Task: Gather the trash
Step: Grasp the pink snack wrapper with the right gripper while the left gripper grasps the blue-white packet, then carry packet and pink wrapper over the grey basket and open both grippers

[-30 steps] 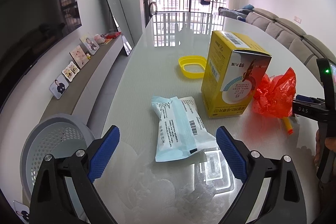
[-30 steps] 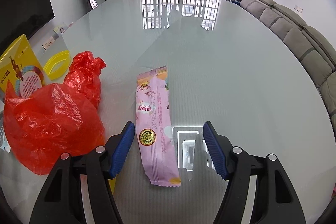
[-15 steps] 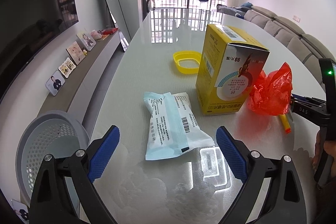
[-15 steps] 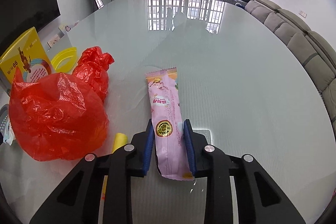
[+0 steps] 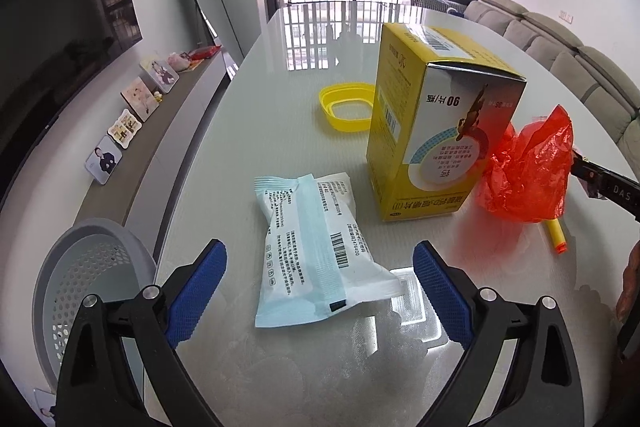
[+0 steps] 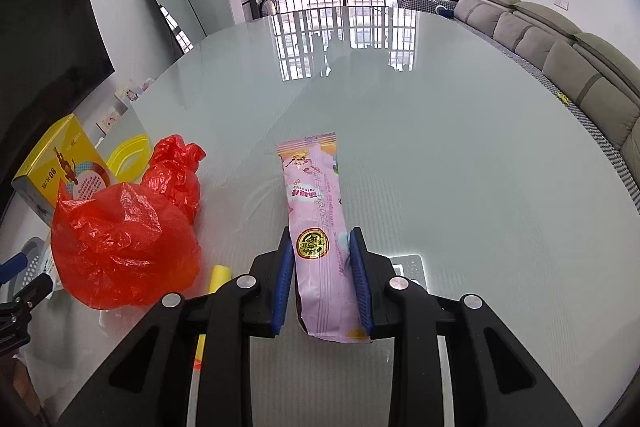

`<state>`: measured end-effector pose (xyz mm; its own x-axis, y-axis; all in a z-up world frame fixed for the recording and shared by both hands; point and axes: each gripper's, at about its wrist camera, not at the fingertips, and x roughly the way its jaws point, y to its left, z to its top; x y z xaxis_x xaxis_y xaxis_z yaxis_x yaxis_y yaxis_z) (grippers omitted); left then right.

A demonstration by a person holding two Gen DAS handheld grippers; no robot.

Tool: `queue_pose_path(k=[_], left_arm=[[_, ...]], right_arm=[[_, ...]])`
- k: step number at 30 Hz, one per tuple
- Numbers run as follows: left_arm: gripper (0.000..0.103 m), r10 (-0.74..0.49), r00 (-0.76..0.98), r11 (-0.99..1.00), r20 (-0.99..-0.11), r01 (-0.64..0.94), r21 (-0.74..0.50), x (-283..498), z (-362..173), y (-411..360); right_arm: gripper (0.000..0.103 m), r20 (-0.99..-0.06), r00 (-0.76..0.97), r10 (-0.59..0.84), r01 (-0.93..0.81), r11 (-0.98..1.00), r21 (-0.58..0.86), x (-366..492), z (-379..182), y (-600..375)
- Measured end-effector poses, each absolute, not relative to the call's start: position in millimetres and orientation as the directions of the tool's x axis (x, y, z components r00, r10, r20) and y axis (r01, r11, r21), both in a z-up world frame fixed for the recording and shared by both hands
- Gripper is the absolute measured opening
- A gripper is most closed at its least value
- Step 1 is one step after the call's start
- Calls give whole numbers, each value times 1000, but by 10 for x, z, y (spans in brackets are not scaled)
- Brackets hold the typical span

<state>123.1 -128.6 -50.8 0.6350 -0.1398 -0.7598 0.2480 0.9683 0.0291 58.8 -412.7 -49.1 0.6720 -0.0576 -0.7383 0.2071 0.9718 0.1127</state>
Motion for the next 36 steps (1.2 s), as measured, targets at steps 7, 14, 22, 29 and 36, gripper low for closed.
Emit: queue_pose_path(k=[7, 14, 22, 29, 36], left_arm=[[93, -109, 598, 973, -794, 226, 37, 1429, -684, -1339], [79, -103, 596, 974, -797, 223, 41, 1497, -701, -1346], [55, -113, 588, 972, -801, 232, 33, 1458, -705, -1288], [55, -93, 616, 973, -783, 222, 59, 1221, -583, -1178], [55, -91, 634, 979, -768, 200, 48, 939, -449, -931]], right_arm=[[27, -722, 691, -48, 199, 972, 126, 467, -448, -4122], [27, -713, 700, -43, 192, 973, 129, 414, -414, -4121], [27, -712, 701, -44, 193, 973, 129, 398, -395, -4143], [27, -703, 709, -50, 200, 971, 133, 387, -346, -4107], [27, -684, 725, -78, 224, 966, 128, 185, -285, -4019]])
